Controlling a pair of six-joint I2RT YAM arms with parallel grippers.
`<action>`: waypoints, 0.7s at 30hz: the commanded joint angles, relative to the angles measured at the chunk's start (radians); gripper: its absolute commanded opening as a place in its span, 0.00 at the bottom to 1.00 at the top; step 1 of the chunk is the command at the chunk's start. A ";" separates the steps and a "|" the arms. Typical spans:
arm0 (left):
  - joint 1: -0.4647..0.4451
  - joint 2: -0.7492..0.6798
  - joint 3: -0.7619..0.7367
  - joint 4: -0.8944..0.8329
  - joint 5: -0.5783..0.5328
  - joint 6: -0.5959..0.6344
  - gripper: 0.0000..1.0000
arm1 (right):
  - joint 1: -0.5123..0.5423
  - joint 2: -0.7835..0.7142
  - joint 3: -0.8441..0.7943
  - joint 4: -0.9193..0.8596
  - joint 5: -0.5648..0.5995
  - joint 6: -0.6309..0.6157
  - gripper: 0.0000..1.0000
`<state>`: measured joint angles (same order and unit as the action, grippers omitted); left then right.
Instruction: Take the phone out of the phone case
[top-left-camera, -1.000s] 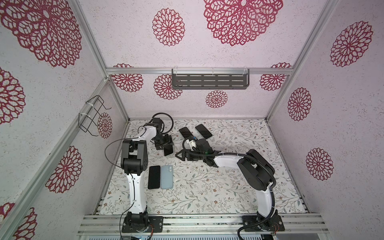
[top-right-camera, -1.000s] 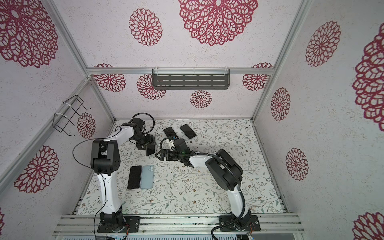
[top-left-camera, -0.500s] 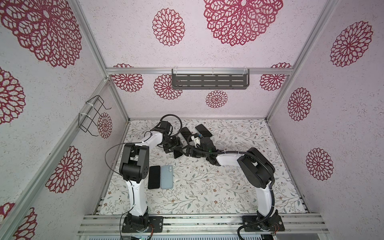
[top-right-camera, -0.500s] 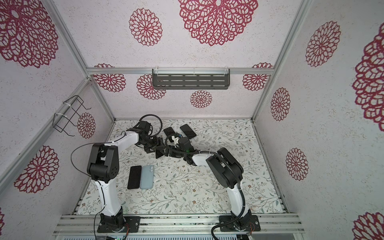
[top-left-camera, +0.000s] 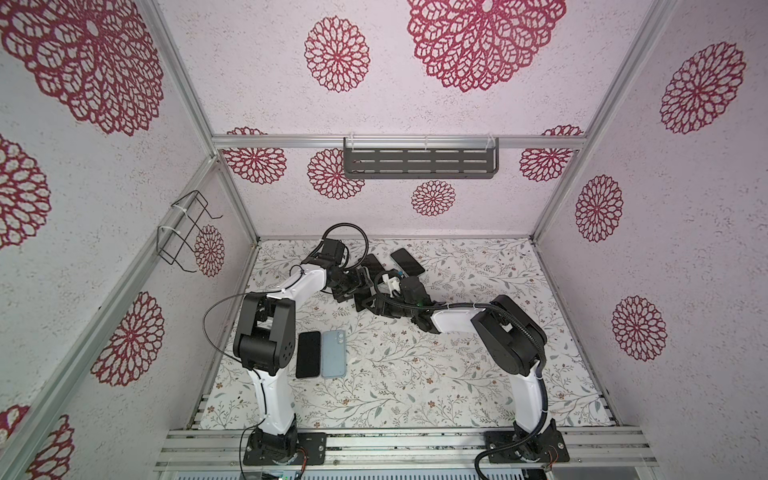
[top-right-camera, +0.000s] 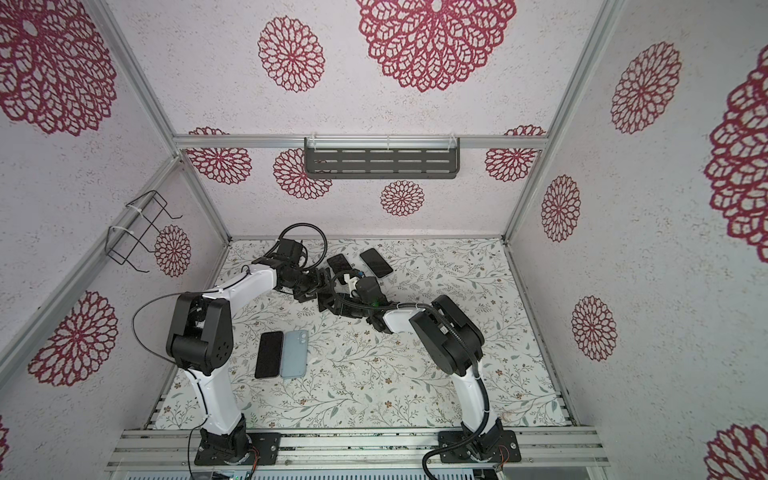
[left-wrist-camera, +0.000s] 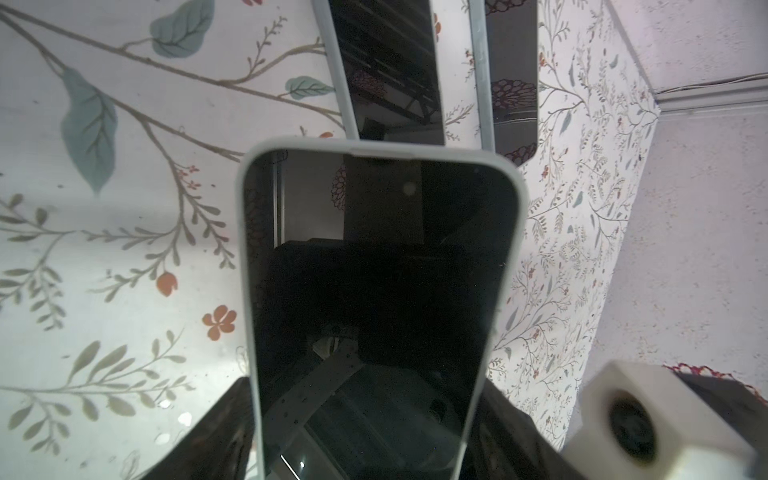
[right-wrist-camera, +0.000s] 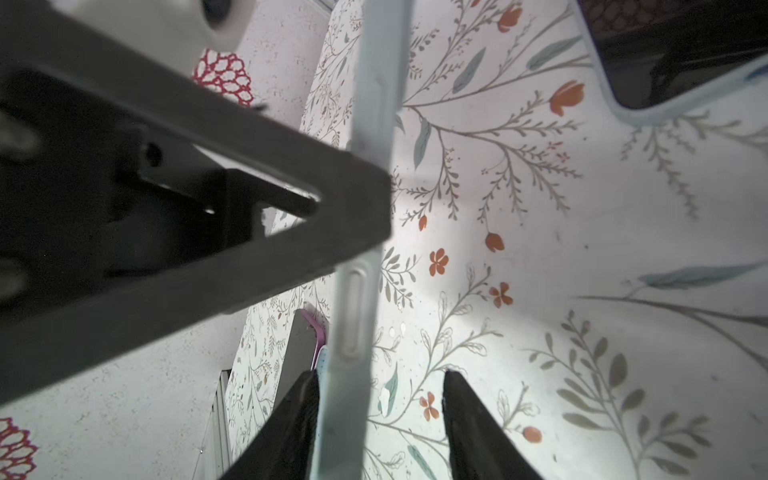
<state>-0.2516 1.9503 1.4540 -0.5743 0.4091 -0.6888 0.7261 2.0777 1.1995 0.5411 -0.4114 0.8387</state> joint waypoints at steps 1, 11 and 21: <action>-0.023 -0.048 -0.023 0.070 0.036 -0.023 0.41 | -0.001 -0.018 0.003 0.010 0.026 -0.005 0.40; -0.045 -0.109 -0.148 0.169 0.049 -0.070 0.40 | -0.004 -0.107 -0.018 -0.038 0.067 -0.061 0.26; -0.049 -0.243 -0.247 0.292 0.051 -0.103 0.87 | -0.012 -0.257 -0.120 -0.055 -0.037 -0.073 0.00</action>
<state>-0.3119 1.7954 1.2186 -0.4141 0.4591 -0.7799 0.7223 1.9244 1.0924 0.4900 -0.3698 0.7933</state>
